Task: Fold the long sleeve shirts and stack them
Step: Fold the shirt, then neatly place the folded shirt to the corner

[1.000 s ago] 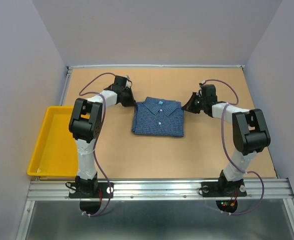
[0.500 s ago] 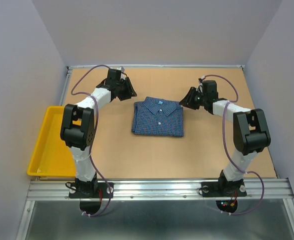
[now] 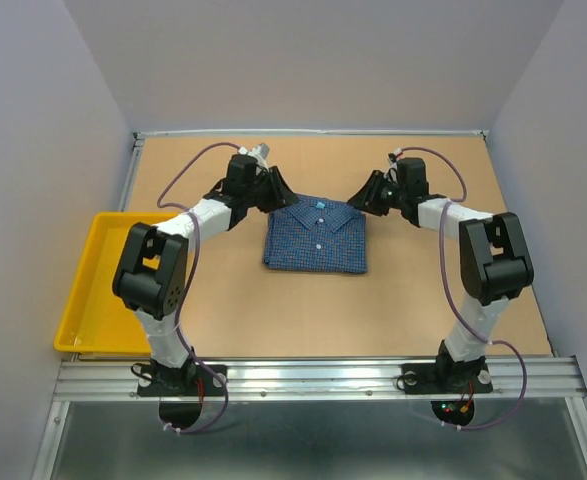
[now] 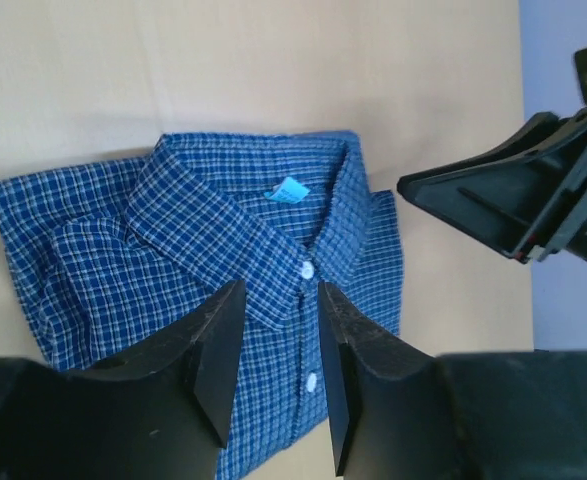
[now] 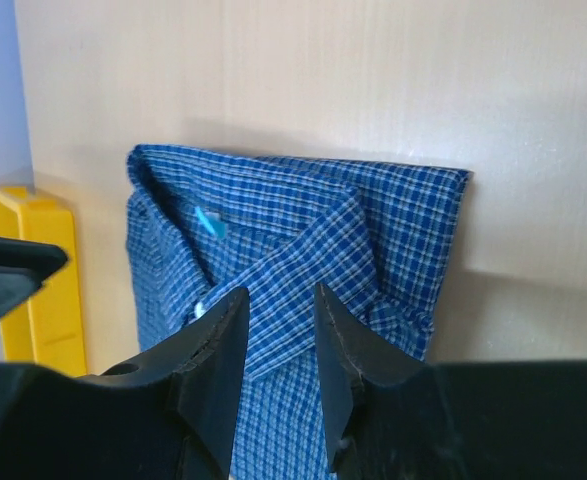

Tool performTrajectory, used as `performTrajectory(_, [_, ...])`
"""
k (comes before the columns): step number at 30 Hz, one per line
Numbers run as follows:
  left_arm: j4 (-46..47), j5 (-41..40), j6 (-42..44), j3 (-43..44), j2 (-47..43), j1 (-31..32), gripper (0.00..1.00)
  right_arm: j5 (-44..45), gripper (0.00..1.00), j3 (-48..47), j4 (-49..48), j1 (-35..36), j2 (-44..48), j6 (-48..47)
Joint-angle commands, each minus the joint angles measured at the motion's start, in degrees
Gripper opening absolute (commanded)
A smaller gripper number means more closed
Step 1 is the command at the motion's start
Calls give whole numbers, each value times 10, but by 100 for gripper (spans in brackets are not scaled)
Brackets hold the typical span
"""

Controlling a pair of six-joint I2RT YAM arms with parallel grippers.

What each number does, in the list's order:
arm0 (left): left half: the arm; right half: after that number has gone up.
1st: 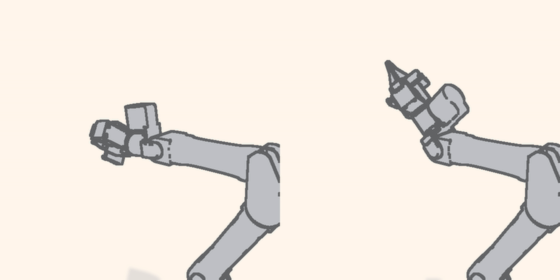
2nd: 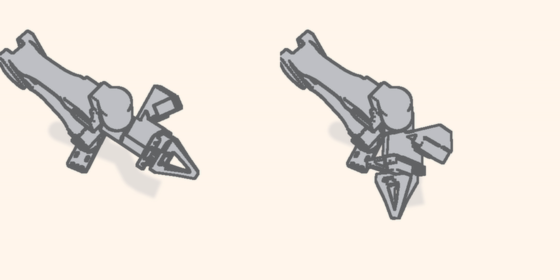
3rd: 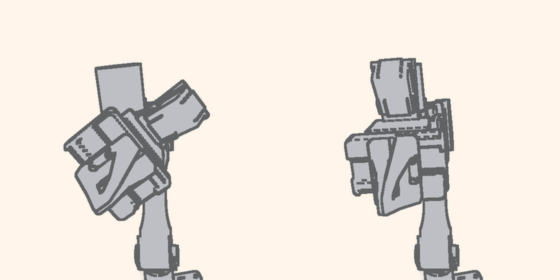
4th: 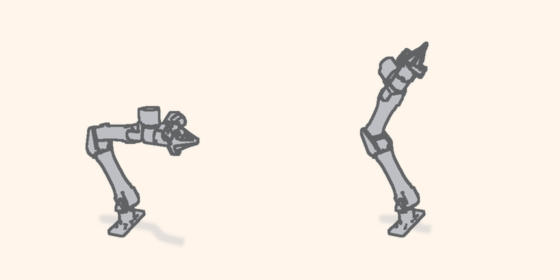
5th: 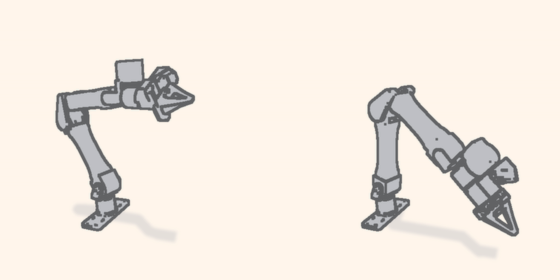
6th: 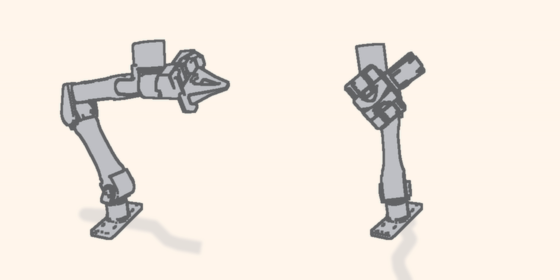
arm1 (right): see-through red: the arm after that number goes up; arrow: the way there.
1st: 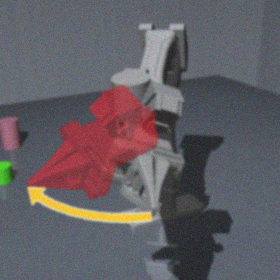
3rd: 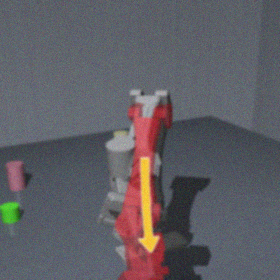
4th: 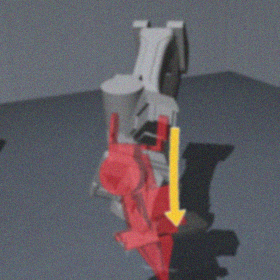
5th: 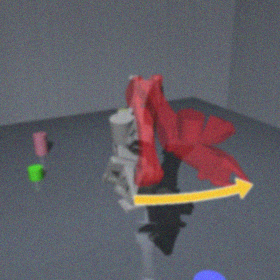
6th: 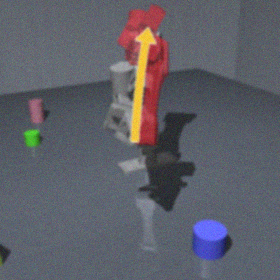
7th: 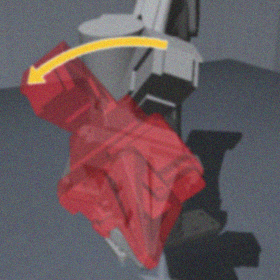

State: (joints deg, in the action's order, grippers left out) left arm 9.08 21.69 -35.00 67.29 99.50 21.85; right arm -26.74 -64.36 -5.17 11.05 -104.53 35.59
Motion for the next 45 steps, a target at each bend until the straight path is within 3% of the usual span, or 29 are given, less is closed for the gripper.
performTrajectory(1, [46,8,-20,-24,52,-4,45,-2,38,1,-43,4,-29,10])
performTrajectory(8, [49,-21,-39,-70,71,-40,43,41,38,31,-42,-2,-35,-3])
performTrajectory(14, [11,-36,-18,-95,-7,-46,46,91,40,84,-37,-3,40,10])
performTrajectory(22, [-84,-75,41,-131,-96,-40,58,79,78,193,-26,-2,194,62])
performTrajectory(26, [-90,-68,60,-143,-83,-30,64,72,84,259,-27,13,264,105])
performTrajectory(36, [-90,-66,57,-150,-15,0,64,104,89,439,-108,89,437,275])
performTrajectory(40, [-68,-45,26,-156,-4,38,56,154,92,489,-169,133,468,358])
performTrajectory(42, [-57,-37,11,-157,3,58,44,181,94,503,-189,151,463,379])
performTrajectory(45, [-26,-9,-25,-157,16,94,35,205,95,519,-223,164,444,410])
